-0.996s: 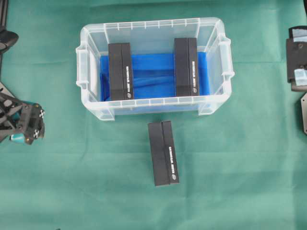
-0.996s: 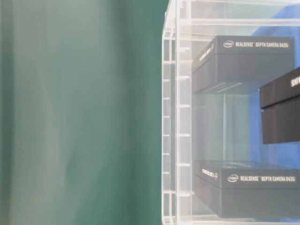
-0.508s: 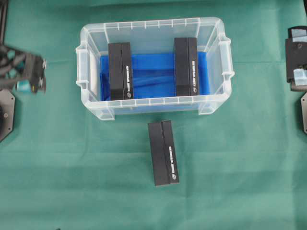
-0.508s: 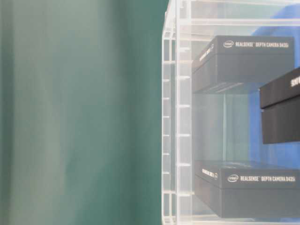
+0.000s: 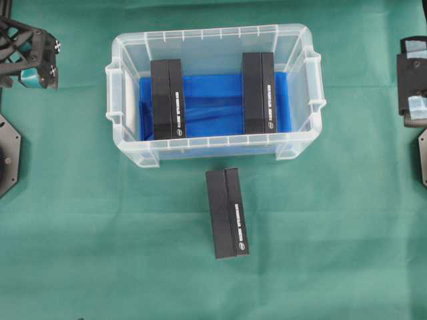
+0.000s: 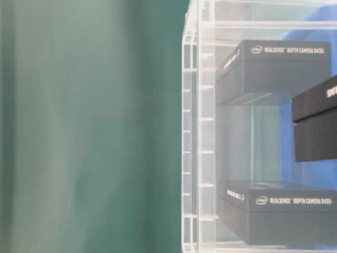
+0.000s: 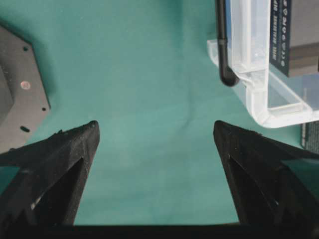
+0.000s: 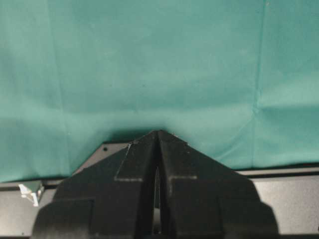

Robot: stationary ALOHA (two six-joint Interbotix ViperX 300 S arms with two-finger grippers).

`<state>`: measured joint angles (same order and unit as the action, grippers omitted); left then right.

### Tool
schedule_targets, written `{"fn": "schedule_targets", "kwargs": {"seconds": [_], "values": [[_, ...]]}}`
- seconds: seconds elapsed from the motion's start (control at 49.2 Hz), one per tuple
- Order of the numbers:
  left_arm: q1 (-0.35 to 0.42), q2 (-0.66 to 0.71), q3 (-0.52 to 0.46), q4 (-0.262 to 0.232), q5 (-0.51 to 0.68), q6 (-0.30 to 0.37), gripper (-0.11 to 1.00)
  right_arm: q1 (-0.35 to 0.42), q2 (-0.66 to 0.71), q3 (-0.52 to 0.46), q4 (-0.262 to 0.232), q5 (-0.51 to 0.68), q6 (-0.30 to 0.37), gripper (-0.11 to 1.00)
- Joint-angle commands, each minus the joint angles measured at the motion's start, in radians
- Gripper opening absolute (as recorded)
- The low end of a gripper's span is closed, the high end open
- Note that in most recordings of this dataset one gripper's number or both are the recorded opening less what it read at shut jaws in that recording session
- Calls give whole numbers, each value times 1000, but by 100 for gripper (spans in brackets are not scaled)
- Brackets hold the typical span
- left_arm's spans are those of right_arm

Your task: Take the box out of the case with the left arm.

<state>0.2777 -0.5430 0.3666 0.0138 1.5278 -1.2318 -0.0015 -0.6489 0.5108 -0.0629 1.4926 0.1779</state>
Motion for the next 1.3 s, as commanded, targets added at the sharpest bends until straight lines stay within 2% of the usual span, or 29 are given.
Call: {"fn": "schedule_targets", "kwargs": {"seconds": [0.0, 0.467, 0.691, 0.894, 1.28], "values": [[5, -3, -12, -3, 2, 0, 96, 0, 0, -11, -2, -5, 0, 0], [2, 25, -32, -5, -8, -5, 96, 0, 0, -11, -2, -18, 0, 0], [-28, 112, -86, -11, -48, -6, 96, 0, 2, -11, -2, -58, 0, 0], [-48, 252, -187, -11, -81, -6, 96, -2, 3, -11, -2, -63, 0, 0], [-57, 497, -449, -11, -89, 2, 96, 0, -6, -8, -2, -64, 0, 0]]}}
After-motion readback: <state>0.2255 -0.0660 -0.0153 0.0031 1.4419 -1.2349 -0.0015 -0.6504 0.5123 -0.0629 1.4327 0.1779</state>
